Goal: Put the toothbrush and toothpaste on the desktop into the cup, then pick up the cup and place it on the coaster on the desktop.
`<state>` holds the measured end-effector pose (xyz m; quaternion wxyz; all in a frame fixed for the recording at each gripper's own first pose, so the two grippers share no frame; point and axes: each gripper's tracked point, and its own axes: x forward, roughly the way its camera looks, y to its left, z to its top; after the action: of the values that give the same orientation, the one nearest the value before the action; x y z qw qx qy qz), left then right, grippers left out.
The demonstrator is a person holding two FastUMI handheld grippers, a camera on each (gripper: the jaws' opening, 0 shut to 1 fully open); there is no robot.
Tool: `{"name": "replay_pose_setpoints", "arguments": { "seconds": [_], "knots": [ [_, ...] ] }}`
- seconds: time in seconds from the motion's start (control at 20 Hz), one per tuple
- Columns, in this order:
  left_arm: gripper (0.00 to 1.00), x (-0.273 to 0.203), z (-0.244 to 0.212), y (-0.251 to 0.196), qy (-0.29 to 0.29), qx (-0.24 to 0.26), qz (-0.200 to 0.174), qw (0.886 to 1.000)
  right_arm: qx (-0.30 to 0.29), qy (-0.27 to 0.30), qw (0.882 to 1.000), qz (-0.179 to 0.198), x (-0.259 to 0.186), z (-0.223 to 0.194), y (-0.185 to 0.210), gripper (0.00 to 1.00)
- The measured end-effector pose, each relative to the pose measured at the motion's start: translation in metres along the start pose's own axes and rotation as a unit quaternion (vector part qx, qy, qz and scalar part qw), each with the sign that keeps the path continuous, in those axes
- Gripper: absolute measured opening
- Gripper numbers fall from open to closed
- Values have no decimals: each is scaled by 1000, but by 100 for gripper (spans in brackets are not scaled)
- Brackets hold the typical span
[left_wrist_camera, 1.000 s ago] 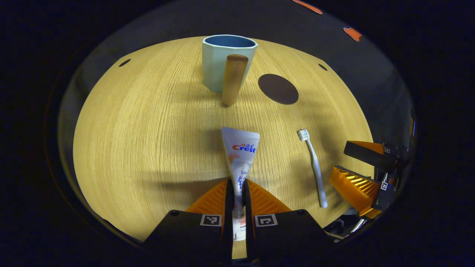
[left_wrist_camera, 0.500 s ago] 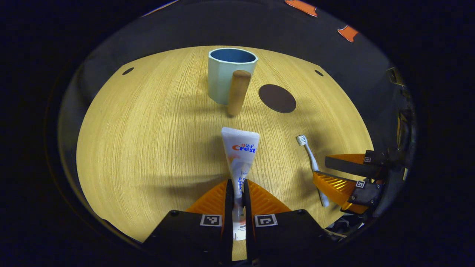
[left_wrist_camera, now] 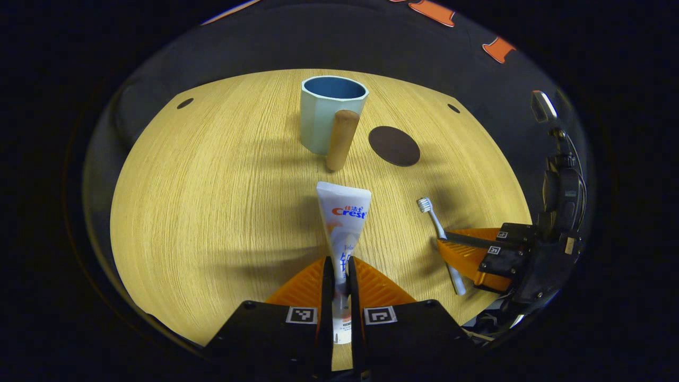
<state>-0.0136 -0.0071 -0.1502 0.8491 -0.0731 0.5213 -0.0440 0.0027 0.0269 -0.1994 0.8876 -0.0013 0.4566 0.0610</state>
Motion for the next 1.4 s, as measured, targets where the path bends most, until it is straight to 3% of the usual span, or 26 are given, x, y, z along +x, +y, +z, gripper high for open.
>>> {"name": "replay_pose_setpoints", "arguments": {
  "seconds": [0.05,0.25,0.75,1.05,1.25,1.4],
  "knots": [
    [18,0,1,1,-1,-2,1,1000,10,6,1000,3,2,-1,-1,11],
    [18,-4,1,4,-6,-6,-2,1000,18,1,1000,11,1,2,-6,4],
    [18,-31,32,3,-97,21,-3,995,2,-82,996,16,-34,21,-4,4],
    [18,-46,62,2,-203,58,-8,977,-26,-162,986,39,-70,35,6,4],
    [18,-73,84,-1,-280,106,1,954,-44,-217,975,26,-88,46,6,5],
    [18,-73,92,-6,-311,109,-10,944,-44,-251,967,17,-93,50,2,4]
  ]
}}
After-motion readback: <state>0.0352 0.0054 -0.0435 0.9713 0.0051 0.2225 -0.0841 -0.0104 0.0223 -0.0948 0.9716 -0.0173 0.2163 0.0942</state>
